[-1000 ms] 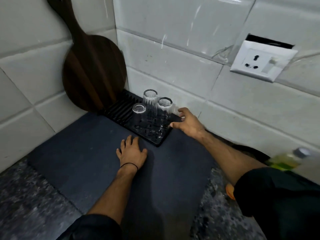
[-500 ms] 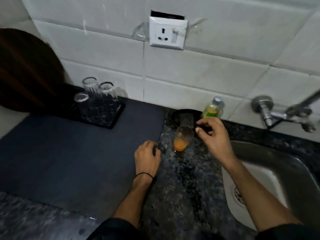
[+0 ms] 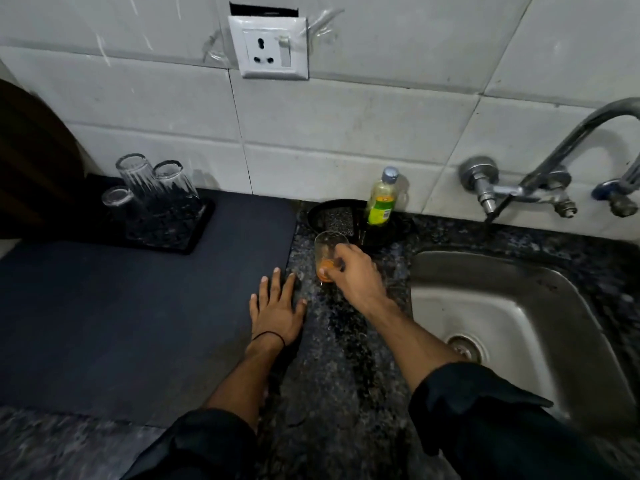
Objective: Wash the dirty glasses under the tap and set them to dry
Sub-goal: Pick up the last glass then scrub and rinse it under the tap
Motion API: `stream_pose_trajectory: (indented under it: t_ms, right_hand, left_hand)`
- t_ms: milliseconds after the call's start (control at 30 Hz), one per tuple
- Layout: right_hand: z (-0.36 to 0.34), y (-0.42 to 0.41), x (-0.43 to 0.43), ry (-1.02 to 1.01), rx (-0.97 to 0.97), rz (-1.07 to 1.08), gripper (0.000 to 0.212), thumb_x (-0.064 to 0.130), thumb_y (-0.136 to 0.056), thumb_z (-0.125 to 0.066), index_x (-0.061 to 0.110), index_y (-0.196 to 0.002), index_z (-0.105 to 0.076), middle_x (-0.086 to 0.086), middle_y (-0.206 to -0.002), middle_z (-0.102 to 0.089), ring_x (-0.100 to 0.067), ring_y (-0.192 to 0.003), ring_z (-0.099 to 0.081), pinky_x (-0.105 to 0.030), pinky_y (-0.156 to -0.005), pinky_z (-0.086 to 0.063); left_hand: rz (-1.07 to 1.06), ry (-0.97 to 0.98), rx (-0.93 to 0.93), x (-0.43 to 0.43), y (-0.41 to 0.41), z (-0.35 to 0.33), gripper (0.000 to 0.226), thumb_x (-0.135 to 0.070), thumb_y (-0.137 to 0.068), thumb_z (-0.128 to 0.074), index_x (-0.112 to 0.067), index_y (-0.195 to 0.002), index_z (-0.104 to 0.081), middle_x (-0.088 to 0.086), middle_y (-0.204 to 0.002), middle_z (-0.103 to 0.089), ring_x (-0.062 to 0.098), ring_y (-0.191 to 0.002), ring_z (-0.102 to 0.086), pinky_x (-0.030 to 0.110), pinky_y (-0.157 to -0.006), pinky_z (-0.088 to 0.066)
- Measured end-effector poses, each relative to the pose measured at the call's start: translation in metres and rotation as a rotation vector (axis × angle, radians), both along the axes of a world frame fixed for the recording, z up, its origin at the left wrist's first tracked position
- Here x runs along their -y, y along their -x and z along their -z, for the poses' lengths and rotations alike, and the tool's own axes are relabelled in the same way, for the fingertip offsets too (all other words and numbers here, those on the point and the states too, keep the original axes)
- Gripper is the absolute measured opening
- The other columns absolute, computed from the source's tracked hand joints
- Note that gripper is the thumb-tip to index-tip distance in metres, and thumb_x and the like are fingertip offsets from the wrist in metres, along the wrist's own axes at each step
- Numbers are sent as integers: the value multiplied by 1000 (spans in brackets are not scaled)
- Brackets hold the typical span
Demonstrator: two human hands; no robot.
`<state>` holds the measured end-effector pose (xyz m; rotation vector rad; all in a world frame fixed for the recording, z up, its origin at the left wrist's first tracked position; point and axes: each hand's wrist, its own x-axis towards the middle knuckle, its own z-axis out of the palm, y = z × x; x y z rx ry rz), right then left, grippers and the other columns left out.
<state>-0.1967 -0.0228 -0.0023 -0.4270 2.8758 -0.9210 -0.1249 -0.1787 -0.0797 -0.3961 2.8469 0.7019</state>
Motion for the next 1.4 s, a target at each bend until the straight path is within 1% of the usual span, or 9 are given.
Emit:
stream_pose_trajectory:
  t_ms: [167,267,467,633,767,867,1100,1300,1400]
  right_hand:
    - [-3,-6,-24,61,-19,60,28,32,-81,-76,17,-78,-54,1,-92,-60,-27,-88,-59,-38,-69,-45]
    - [-3,-11,-63,112,-34,158,28,37,-77,-79,15,-83,-63,-1,-90,-67,-27,-86,-63,-40,-71,-52]
    - [-18,-15,-159,168,-64,275,33,40,-69,-83,15,-78,-64,2,-79,-69,-21,-78,-64,-35,-67,-52]
    - [-46,-14,-250,165,-87,280,32,42,-68,-84,18,-76,-64,4,-78,-71,-16,-76,-65,-33,-68,-53]
    - [-59,-7,-309,146,-89,212,31,41,-68,-85,22,-87,-71,9,-77,-71,-10,-75,-66,-37,-74,-57]
    - [-65,-1,-336,105,-91,176,30,42,-68,-85,23,-87,-71,10,-76,-70,-8,-73,-65,-37,-72,-56]
    - [-63,12,-363,130,-77,154,29,43,-69,-82,21,-84,-70,10,-74,-70,-5,-70,-64,-38,-69,-56]
    - [-63,18,-358,133,-62,152,29,44,-71,-82,22,-86,-70,11,-77,-69,-5,-73,-64,-37,-72,-56]
    - [-63,20,-355,139,-71,158,29,45,-71,-82,24,-86,-69,12,-77,-69,-4,-73,-63,-35,-71,-55]
  left_hand:
    - [-80,11,-76,-3,5,-8,51,-34,-100,-46,-28,-150,-36,0,-164,-18,30,-151,-12,52,-118,-15]
    - [-134,-81,-265,-21,11,-20,36,-19,-94,-49,-17,-128,-59,7,-135,-55,36,-124,-50,50,-99,-44]
    - [-67,-312,-382,-116,43,-64,23,-17,-94,-56,-18,-112,-70,8,-102,-74,26,-96,-67,34,-82,-54]
    - [-13,-432,-438,-218,83,-107,25,-26,-93,-62,-15,-115,-69,5,-97,-73,21,-94,-68,27,-85,-49]
    - [-21,-426,-402,-285,124,-139,59,-48,-91,-63,-6,-130,-50,15,-107,-70,32,-103,-64,40,-86,-52]
    - [-32,-287,-315,-316,155,-157,63,-58,-91,-57,-2,-119,-49,21,-105,-66,39,-98,-62,37,-68,-43]
    - [-75,-118,-322,-335,190,-152,48,-41,-102,-44,2,-97,-65,23,-98,-67,38,-89,-62,37,-69,-41]
    - [-88,-387,-360,-325,192,-138,47,-45,-97,-53,-8,-72,-66,15,-77,-71,36,-76,-67,46,-74,-56]
    - [-164,-813,-239,-325,177,-137,49,-61,-80,-63,-13,-74,-59,9,-69,-59,28,-57,-57,38,-58,-48]
